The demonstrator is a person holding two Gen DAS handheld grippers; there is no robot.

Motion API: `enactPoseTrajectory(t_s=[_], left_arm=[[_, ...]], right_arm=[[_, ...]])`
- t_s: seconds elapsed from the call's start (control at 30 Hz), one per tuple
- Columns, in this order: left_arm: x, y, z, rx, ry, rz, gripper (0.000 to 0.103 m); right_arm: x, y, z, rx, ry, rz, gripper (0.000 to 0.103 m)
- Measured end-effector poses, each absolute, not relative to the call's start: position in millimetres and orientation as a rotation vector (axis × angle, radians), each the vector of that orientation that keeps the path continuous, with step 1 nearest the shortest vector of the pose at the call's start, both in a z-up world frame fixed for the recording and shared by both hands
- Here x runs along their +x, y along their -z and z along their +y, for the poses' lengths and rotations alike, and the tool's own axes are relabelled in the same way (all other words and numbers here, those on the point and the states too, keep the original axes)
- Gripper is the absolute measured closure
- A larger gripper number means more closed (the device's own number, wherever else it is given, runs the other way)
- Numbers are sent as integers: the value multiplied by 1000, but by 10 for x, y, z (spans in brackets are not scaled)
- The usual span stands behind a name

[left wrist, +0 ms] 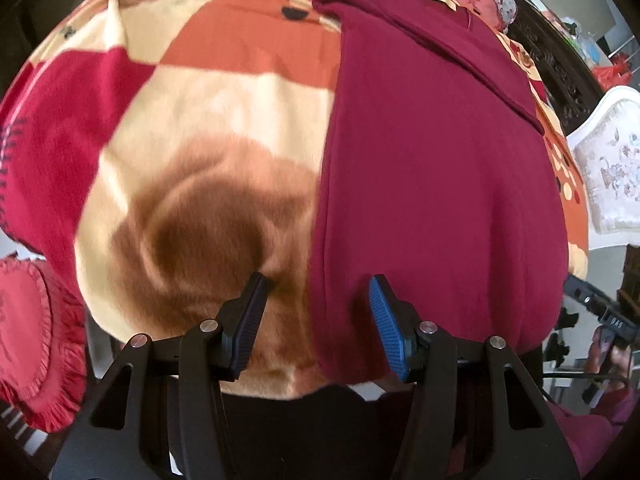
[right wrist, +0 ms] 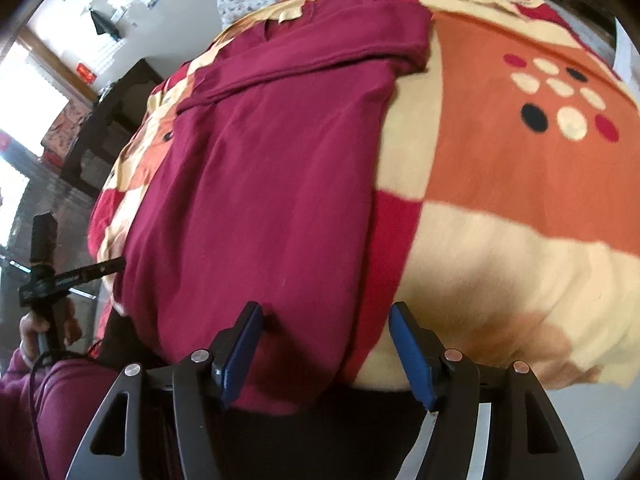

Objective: Fold small clothes
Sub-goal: 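Move both open grippers along the shirt toward its hem, then grasp the dark red shirt's hem with both grippers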

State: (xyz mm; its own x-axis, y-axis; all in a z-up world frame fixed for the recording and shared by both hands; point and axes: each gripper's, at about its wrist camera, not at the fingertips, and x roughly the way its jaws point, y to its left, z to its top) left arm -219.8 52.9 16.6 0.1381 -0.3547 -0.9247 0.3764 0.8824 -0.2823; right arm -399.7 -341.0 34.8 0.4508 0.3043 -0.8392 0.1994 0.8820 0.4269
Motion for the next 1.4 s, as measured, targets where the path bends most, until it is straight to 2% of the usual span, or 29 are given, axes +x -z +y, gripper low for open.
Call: enactPoseTrajectory(t_s=[0.53, 0.6, 0.83, 0.93, 1.07, 1.17, 1.27, 1.33, 1.4], left_arm=[[-2207, -92, 488, 30, 537, 1338, 50], [-2206, -92, 482, 25, 543, 1338, 43], [-2210, -88, 419, 36, 548, 1332, 38], [-2222, -89, 406, 47, 548, 1331, 38], [-2223, -88, 433, 33, 551, 1333, 38], [-2217, -84, 392, 34, 554, 1333, 38], [-2243, -92, 378, 58, 569, 1330, 38], [-2272, -93, 358, 69, 580, 1332, 44], [-2292, -95, 348, 80, 581, 1336, 62]], right_arm=[[-4073, -19, -3137, 609, -223, 1182, 40], [-4063, -56, -3009, 575, -274, 1188, 40], [-4109, -87, -3111, 677, -274, 1112, 40], [-4106, -45, -3139, 736, -279, 1089, 57], [-4137, -120, -3048, 679, -301, 1067, 74], [-4151, -185, -3053, 650, -299, 1051, 84], [-4155, -213, -3055, 642, -304, 1043, 86], [-4146, -245, -3049, 640, -317, 1038, 86], [-4128, -276, -3052, 653, -328, 1025, 86]])
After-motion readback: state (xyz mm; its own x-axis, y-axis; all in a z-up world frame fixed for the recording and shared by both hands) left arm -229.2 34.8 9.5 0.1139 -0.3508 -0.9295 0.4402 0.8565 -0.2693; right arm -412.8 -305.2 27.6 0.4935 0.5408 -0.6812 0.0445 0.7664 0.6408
